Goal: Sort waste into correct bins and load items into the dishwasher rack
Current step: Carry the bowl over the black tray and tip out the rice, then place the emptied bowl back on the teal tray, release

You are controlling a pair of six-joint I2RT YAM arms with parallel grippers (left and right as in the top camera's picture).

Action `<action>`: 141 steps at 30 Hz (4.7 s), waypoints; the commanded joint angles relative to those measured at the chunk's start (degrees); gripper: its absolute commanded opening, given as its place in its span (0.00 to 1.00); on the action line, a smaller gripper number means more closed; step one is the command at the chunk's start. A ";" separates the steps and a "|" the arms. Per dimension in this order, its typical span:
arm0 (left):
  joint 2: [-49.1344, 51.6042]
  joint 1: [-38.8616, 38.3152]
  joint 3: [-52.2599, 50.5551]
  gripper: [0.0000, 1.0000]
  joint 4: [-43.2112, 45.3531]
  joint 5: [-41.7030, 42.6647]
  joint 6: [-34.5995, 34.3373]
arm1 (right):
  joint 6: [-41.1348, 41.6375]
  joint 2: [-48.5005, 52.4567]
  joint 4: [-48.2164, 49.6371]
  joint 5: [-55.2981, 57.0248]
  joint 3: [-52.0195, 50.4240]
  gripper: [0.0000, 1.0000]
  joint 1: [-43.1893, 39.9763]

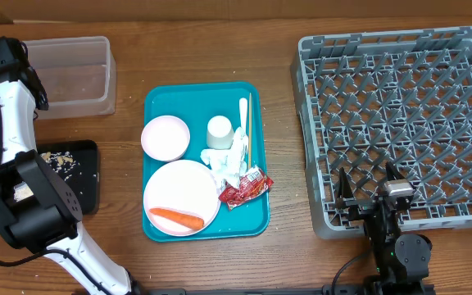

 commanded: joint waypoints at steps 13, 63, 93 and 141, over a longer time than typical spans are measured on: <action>-1.01 0.57 -0.20 0.04 6.14 -3.78 8.79 | -0.04 -0.42 0.35 -0.31 -0.59 1.00 -0.07; -1.01 0.22 -1.05 0.04 16.04 15.28 0.52 | -0.04 -0.42 0.35 -0.31 -0.59 1.00 -0.07; -17.66 0.59 -1.05 0.04 3.61 126.66 -18.86 | -0.04 -0.42 0.35 -0.31 -0.59 1.00 -0.07; 3.28 -30.91 -1.05 0.26 2.62 81.53 -55.87 | -0.04 -0.42 0.35 -0.33 -0.59 1.00 -0.07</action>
